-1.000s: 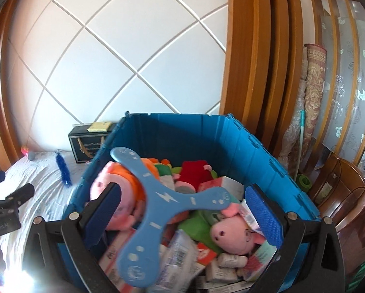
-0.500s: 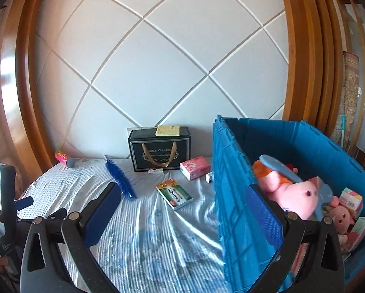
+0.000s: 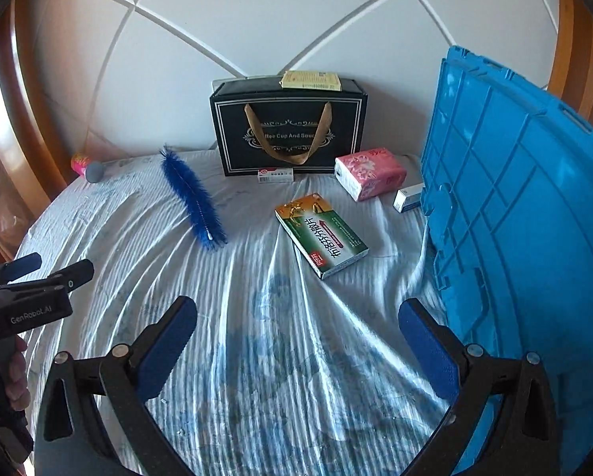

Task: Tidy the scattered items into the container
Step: 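Move both grippers back over the bed toward the bottle brush and medicine box, then grasp the blue bottle brush with the left gripper while the right grasps the green medicine box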

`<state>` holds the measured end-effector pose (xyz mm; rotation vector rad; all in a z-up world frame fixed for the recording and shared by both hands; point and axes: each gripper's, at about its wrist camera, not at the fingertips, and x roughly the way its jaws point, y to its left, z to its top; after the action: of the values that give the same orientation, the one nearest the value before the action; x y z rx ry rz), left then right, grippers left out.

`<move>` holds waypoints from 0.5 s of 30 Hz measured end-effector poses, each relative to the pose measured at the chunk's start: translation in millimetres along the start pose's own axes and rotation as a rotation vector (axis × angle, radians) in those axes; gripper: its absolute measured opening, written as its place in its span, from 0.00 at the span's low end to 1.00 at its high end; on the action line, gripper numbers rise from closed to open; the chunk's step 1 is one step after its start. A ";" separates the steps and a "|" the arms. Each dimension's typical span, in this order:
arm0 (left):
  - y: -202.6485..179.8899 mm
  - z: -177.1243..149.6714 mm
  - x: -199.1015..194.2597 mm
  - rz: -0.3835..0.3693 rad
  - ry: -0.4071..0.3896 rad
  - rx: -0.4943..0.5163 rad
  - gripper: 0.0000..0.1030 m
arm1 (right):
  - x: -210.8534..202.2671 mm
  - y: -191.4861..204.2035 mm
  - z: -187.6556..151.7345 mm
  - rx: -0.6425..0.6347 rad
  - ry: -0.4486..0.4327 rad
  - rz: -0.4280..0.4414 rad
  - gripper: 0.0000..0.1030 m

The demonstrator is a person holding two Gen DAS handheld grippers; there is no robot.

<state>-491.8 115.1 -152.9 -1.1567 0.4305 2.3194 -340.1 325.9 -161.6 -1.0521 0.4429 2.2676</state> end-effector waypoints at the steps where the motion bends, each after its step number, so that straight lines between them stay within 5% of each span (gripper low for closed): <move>1: -4.4 8.3 13.7 0.000 0.008 -0.001 0.99 | 14.1 -3.3 4.3 0.003 0.012 0.001 1.00; 10: -29.7 107.4 143.8 0.049 0.054 -0.064 0.99 | 146.9 -25.5 45.8 0.007 0.063 0.007 1.00; 15: -29.0 124.7 217.1 0.070 0.112 -0.114 0.94 | 208.9 -29.5 57.5 -0.053 0.093 -0.030 1.00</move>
<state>-666.2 264.6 -256.6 -1.3513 0.3880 2.3730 -461.0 456.7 -288.3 -1.1868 0.4046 2.2210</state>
